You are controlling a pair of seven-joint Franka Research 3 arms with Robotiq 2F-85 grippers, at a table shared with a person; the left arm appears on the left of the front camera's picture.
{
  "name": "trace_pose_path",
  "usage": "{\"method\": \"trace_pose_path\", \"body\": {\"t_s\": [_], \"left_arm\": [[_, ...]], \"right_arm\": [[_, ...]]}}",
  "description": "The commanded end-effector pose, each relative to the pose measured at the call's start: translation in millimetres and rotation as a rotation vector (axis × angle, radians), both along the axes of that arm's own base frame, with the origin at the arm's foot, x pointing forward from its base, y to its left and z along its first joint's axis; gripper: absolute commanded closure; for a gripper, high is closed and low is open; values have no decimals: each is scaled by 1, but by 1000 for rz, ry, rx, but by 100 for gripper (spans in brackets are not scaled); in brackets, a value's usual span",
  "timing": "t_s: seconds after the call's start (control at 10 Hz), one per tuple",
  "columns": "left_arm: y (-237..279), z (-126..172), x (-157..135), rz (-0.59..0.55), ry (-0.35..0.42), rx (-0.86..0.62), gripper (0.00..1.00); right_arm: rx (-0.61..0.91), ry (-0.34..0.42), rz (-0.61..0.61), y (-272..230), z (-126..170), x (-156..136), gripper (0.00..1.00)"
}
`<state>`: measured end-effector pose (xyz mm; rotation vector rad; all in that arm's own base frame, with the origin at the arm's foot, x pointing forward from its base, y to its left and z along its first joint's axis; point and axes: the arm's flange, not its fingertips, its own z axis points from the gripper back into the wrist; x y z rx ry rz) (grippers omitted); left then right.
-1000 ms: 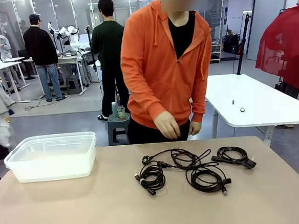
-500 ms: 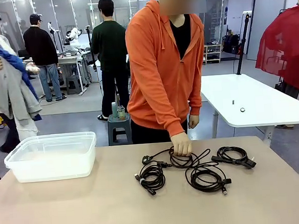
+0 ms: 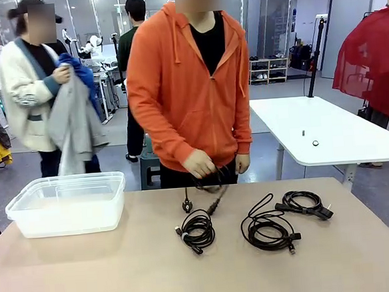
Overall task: Organize and store the cables.
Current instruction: Place the Power Cable into the Organizing box.
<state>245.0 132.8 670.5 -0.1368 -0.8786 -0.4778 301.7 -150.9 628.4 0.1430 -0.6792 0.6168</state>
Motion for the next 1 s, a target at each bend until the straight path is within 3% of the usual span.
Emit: {"method": "trace_pose_path", "body": {"t_s": [0.0, 0.9], "left_arm": [[1, 0, -1, -9, -5, 4, 0], [1, 0, -1, -9, -5, 4, 0]], "right_arm": [[1, 4, 13, 0, 0, 0, 0], [1, 4, 13, 0, 0, 0, 0]]}}
